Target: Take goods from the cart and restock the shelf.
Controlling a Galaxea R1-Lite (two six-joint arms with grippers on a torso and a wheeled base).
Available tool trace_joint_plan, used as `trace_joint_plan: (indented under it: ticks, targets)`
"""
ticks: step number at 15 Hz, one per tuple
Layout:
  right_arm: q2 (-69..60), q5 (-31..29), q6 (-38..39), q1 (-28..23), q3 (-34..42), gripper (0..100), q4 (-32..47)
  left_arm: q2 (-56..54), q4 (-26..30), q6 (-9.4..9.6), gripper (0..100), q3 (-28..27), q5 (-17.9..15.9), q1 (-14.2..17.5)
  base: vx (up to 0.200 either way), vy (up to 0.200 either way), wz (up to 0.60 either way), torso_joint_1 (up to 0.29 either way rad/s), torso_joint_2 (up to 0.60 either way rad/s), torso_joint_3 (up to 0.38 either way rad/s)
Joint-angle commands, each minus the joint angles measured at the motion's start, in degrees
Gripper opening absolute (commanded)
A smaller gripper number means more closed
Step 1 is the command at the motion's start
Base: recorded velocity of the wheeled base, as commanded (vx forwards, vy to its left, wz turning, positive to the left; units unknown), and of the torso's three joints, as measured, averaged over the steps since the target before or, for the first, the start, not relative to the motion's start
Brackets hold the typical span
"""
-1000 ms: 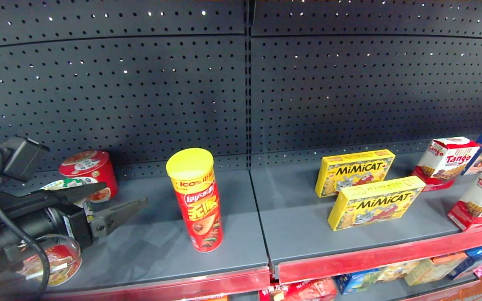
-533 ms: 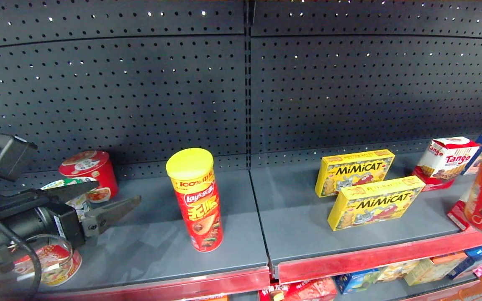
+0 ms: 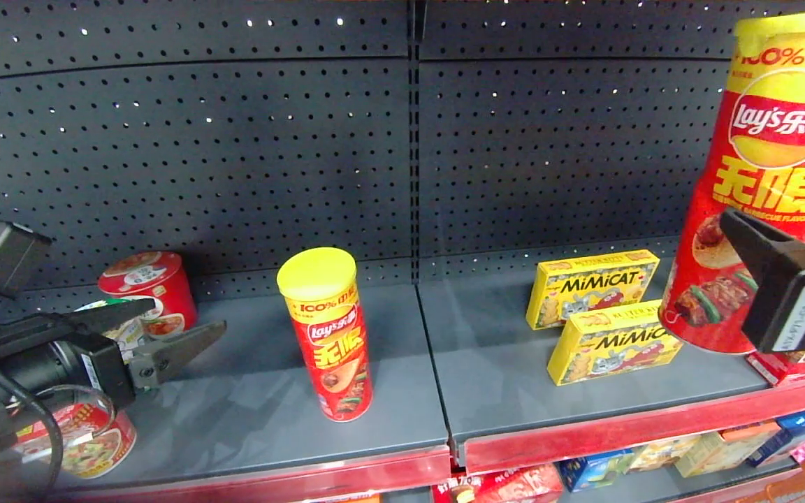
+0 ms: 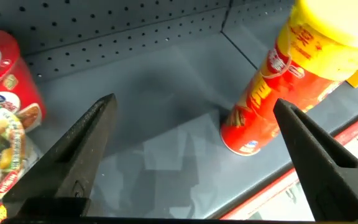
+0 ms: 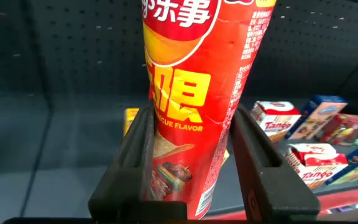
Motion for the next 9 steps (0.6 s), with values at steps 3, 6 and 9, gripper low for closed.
trace_joint_plan:
  ticks: [3, 6, 9]
  targets:
    - [1.6, 0.4, 0.1, -1.5, -0.3, 0, 2.4, 0.4, 0.0, -0.04, 100, -0.9, 0.0, 0.3, 0.0, 0.0, 0.0, 0.0, 0.0, 0.0]
    - [2.8, 1.3, 0.0, -1.2, -0.9, 0, 2.9, 0.3, 0.0, -0.04, 100, -0.8, 0.0, 0.5, 0.0, 0.0, 0.0, 0.0, 0.0, 0.0]
    - [6.5, 9.9, 0.7, -4.3, -6.6, 0, 2.8, 0.3, 0.0, -0.04, 100, -0.9, 0.0, 0.8, 0.0, 0.0, 0.0, 0.0, 0.0, 0.0]
